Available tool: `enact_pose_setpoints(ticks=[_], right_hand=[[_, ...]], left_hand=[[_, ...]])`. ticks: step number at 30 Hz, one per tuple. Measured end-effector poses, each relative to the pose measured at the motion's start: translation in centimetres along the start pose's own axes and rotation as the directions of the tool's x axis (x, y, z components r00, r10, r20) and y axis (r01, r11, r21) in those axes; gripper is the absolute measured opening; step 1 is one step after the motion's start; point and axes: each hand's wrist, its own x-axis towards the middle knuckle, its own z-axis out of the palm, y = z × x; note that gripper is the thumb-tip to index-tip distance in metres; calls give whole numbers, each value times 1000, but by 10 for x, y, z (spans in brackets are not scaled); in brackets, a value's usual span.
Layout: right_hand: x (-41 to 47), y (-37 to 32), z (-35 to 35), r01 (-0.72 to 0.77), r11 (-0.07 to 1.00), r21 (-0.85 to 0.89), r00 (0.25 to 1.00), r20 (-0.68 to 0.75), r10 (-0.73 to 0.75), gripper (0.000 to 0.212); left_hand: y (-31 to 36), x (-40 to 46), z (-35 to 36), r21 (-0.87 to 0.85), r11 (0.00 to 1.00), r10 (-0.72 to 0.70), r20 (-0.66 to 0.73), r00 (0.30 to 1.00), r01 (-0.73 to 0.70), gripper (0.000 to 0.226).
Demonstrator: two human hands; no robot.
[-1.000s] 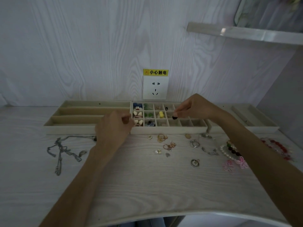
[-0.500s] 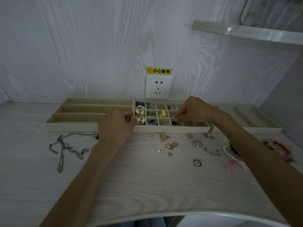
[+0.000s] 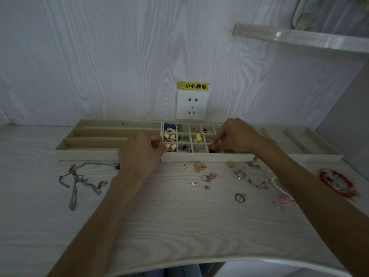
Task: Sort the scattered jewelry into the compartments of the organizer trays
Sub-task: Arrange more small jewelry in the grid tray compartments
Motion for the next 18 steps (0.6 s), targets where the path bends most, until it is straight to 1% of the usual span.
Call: enact_pose_setpoints(ticks=[4,7,9,11,12,13,14,16,18], right_hand=[[-2,-2,-2,-4,1000,-11,1000,-20,4,17],[-5,-2,-8,-6,1000,23,999,-35,7,15],[-9,0,-15,-5,997,78,994,-104,14,14],[-18,3,-24,13,989,144,974,-225,20,13],[-24,5,-28,24,985,173,962,-273,24,11],[-31,6,-31,26,982,188,957,-289,30,9],[-39,7,-31,11,981,192,962,-271,42,9],[-55,11,-26,-46,985,168,980,-183,77,13],[-66,14,-14,-96,991,94,985,-133,108,17]], left_hand=[[0,0,1,-4,1000,-4,-1,1000,4,27],[1,0,0,10,1000,-15,1,1000,15,28],[1,-1,0,27,1000,-16,5,1000,15,23],[1,-1,0,18,1000,-15,15,1000,14,17],[2,-1,0,9,1000,-18,16,1000,18,23],[2,-1,0,-4,1000,-20,12,1000,20,29],[2,-2,1,-13,1000,-12,3,1000,12,33],[4,-3,3,-15,999,29,-26,999,-29,32],[7,-5,5,-39,996,79,-65,995,-82,28]])
